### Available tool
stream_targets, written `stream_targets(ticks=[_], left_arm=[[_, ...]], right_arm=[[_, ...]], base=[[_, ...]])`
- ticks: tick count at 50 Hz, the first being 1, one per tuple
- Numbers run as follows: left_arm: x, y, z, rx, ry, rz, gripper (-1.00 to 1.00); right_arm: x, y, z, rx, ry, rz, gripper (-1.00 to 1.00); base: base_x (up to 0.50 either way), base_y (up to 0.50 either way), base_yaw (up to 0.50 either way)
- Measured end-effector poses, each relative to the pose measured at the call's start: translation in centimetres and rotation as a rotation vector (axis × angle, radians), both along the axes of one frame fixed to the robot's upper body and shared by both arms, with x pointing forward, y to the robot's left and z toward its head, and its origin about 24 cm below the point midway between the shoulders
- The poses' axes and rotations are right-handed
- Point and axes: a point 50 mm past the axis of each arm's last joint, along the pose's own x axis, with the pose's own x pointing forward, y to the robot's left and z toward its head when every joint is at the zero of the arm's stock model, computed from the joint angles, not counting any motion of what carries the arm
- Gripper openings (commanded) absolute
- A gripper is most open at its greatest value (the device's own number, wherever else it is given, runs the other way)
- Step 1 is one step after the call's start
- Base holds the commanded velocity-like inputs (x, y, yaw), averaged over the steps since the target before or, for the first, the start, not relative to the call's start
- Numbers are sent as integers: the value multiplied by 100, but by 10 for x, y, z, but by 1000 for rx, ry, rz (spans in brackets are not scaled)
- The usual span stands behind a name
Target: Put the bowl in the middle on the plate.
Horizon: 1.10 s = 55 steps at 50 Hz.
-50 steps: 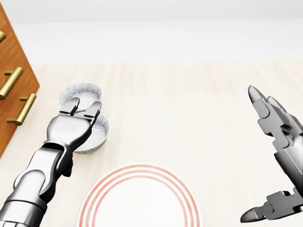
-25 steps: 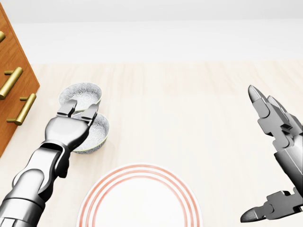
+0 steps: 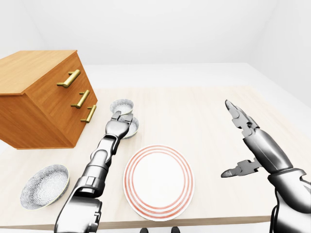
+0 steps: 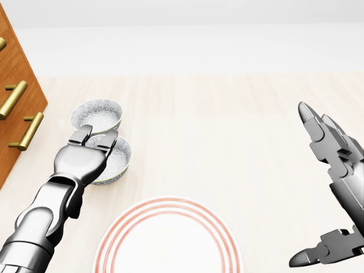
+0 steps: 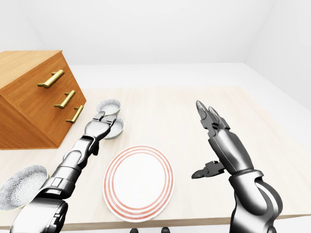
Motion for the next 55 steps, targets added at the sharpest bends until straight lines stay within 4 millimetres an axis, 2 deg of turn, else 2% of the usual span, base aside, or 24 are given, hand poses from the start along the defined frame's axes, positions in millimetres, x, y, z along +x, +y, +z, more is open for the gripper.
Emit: stream_targets(ticks=[55], left_arm=[[-8, 0, -24, 25, 26, -15, 100]], right_arm=[[1, 0, -1, 0, 4, 2, 100]], base=[[0, 0, 0]])
